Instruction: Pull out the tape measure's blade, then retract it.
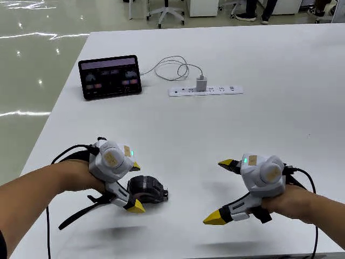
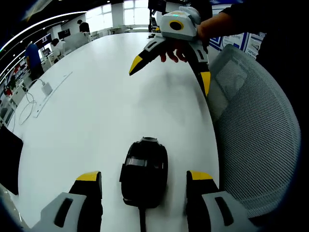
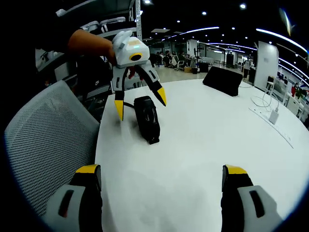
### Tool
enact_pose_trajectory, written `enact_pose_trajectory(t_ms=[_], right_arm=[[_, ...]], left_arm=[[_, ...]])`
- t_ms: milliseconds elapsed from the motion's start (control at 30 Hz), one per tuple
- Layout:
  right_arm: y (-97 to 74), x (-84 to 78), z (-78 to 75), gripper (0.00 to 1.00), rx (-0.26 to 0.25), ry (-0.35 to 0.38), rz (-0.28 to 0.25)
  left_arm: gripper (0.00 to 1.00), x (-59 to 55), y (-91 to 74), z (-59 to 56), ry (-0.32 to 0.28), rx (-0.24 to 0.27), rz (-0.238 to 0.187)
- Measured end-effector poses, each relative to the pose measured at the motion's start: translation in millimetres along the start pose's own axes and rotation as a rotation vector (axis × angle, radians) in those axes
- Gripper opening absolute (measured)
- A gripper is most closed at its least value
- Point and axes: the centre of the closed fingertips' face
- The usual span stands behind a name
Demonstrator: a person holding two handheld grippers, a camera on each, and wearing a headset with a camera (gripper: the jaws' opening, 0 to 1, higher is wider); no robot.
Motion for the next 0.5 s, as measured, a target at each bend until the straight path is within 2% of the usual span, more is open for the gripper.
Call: enact_pose_trajectory(t_ms=[133,267,333,400,500], right_arm=[[14.0,8.3,1.9,0.98,0.021,-0.01,-0.005],[28.7,12.6,6.3,0.94,0.055,-0.039,0.003],[34.7,14.2,9.8,0.91,0.072,-0.054,0.008],[40.5,15.0,13.4,0.88,0.091,-0.072,0.013],[46.6,16.0,17.4,0.84,0.107,-0.089,0.027]], left_arm=[[0.54,-0.9,5.9,2.6,0.034,0.005,0.025],[0.5,-2.2,12.3,2.0,0.052,-0.012,0.045],[0.43,-5.5,13.3,1.3,0.068,-0.017,0.074],[0.37,-6.3,14.7,-0.3,0.069,-0.028,0.081],[0.36,-6.6,16.0,0.6,0.091,-0.026,0.087]])
Point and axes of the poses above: the centre of the closed fingertips' face, and the gripper's own axes: y roughly forward along the fingers, z roughly to its left, x roughly out of its top, and after that the axes turned 2 degrees about y, right-handed
